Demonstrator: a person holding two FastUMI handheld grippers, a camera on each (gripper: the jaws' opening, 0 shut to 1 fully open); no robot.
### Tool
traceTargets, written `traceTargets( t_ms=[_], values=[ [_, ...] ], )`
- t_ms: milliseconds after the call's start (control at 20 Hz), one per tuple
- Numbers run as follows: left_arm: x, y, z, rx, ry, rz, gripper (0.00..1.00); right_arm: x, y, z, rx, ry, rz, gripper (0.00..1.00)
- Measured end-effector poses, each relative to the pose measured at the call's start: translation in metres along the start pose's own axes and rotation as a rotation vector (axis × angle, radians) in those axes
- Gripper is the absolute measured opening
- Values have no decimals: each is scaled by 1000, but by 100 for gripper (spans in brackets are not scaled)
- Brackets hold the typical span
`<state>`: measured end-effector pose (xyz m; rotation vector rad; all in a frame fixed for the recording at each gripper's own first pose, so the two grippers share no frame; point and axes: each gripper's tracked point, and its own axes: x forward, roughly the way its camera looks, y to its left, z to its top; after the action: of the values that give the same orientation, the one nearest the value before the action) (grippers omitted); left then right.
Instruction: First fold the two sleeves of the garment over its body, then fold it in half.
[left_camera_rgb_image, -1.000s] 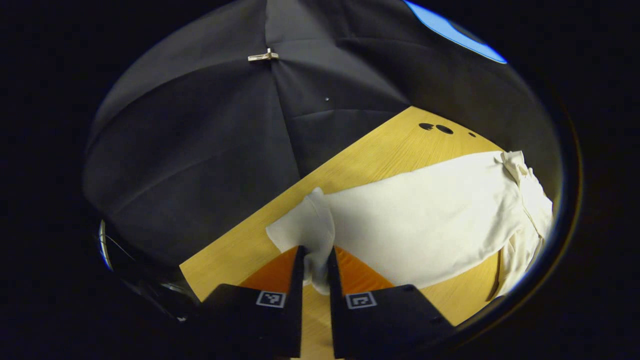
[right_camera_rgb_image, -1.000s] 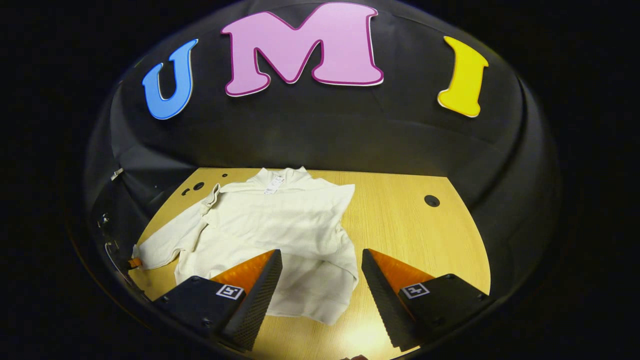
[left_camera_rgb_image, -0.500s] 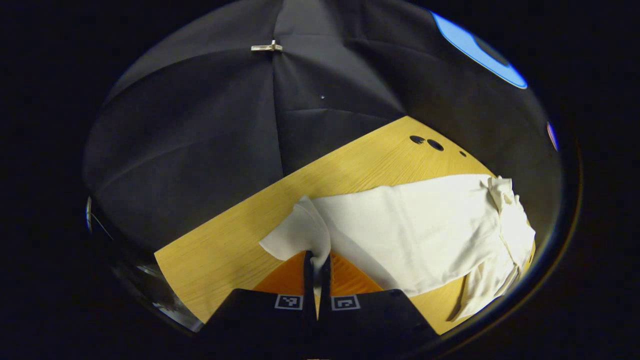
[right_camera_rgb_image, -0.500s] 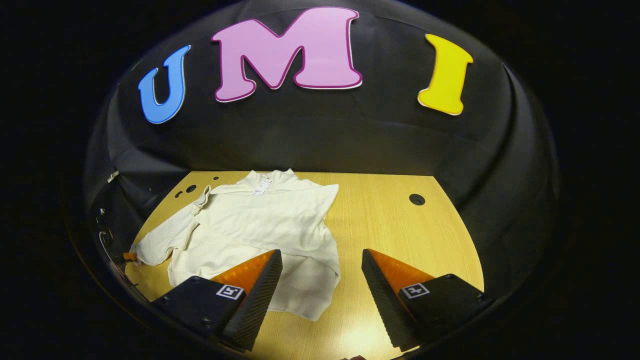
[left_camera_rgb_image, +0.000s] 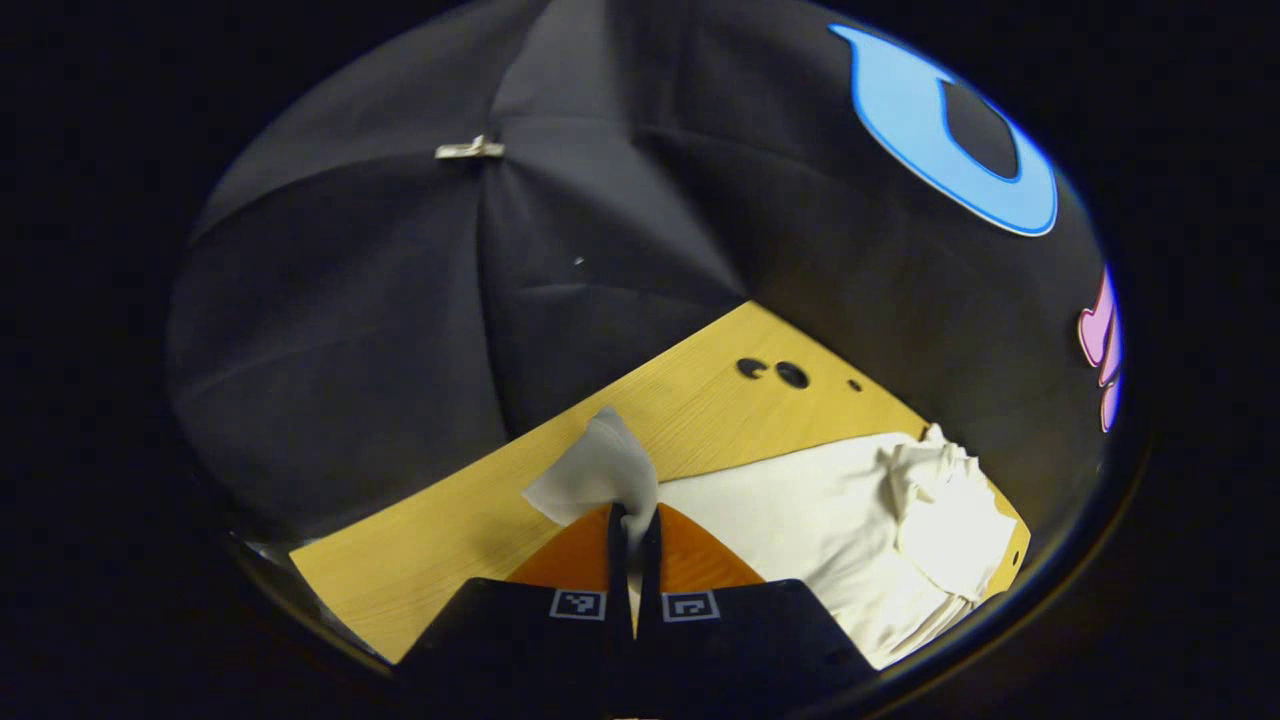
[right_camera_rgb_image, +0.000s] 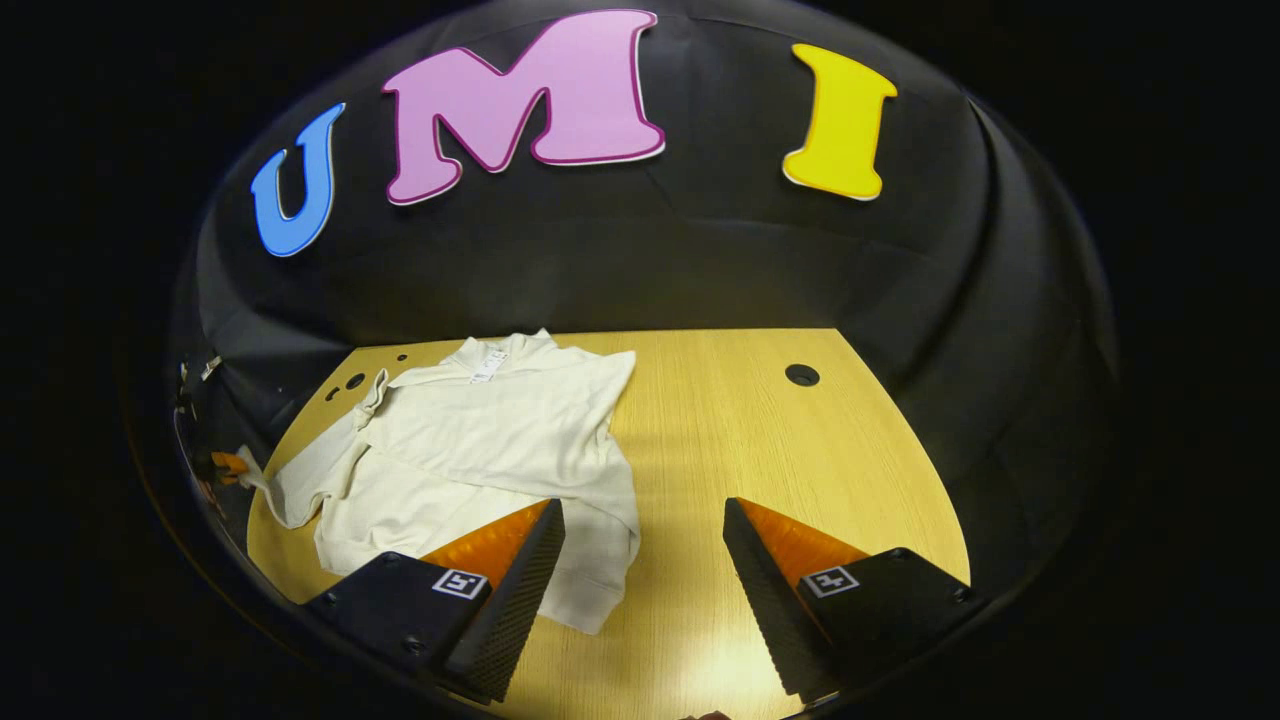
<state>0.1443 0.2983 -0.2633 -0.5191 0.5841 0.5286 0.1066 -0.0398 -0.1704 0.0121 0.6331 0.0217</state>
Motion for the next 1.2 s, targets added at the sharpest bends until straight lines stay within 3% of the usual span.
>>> traceTargets(
  t_ms=[250,550,850,1200],
  values=[
    [5,-109,33,116,-37,-134,6,6,-16,-13,23,9,-19,98],
    [-3,-257,38,287,-70,-329,6,12,-39,-24,71,20,-39,98],
    [-28,-397,-12,471,-57,-508,6,19,-58,-39,129,45,-51,99],
    [-67,-515,-109,661,-2,-700,6,13,-79,-50,127,61,-72,99]
  ],
)
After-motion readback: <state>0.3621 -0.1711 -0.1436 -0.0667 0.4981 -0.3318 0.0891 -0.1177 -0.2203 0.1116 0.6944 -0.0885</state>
